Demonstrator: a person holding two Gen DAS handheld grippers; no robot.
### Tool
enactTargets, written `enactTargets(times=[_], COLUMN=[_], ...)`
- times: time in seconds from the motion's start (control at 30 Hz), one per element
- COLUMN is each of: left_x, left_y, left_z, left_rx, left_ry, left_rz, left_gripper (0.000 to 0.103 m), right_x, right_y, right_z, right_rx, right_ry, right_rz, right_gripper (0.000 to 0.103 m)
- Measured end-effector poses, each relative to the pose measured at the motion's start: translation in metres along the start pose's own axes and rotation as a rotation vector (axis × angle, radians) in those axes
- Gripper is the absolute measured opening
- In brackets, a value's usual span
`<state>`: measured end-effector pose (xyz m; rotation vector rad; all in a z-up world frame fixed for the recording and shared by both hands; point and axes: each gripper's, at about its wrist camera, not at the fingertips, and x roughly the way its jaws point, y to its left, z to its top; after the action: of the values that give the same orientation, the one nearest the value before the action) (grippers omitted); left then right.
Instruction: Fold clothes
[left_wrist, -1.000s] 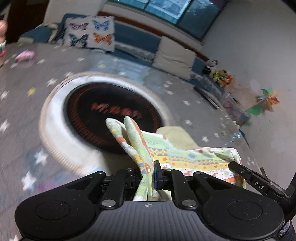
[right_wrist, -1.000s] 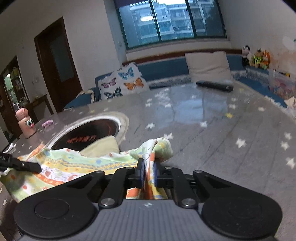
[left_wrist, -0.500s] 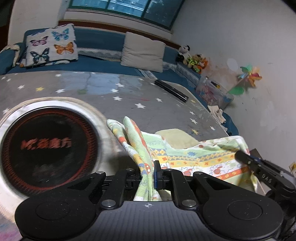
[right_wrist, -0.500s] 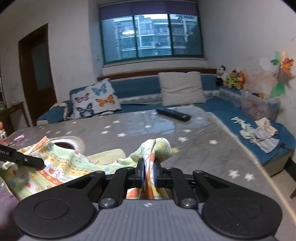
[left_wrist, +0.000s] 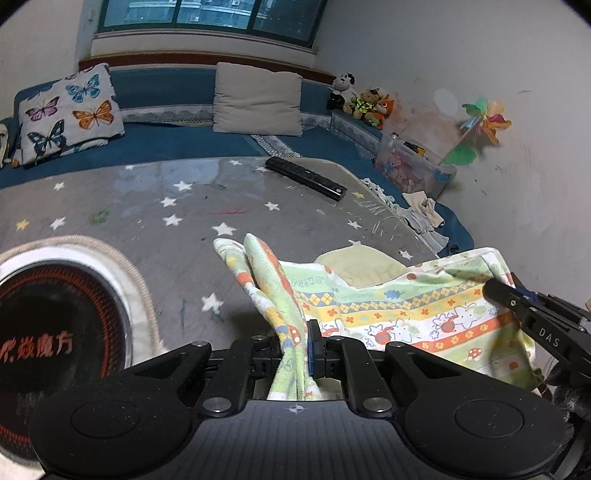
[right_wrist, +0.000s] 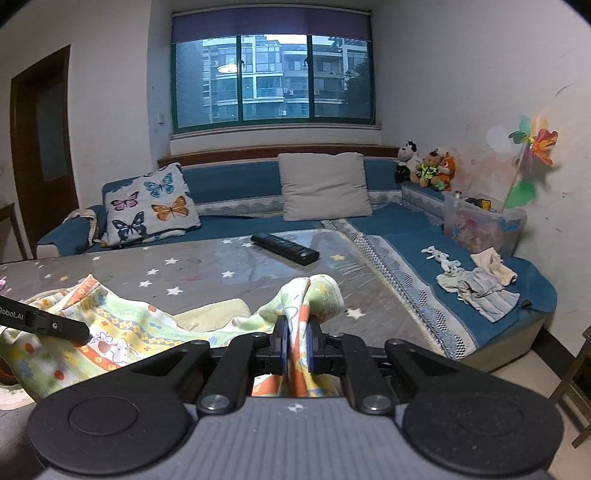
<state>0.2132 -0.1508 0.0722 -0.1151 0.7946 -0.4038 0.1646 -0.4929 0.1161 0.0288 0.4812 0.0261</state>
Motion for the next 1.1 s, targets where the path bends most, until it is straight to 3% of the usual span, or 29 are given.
enactTargets(times=[0.5, 1.1], left_x=[0.022, 0.045], left_y=[-0.027, -0.018], left_z=[0.014, 0.0], left_rx=[0.073, 0.079], left_ry=[-0.001, 0.066], left_rz=[0.036, 0.073], left_gripper=[0.01, 0.011], right_x=[0.014, 0.036], right_y=[-0.012, -0.016], right_z=[0.007, -0.015], right_rx=[-0.018, 0.0], right_ry=[0.006, 0.088], right_rz=[-0.05, -0.058], right_gripper=[0.009, 0.009])
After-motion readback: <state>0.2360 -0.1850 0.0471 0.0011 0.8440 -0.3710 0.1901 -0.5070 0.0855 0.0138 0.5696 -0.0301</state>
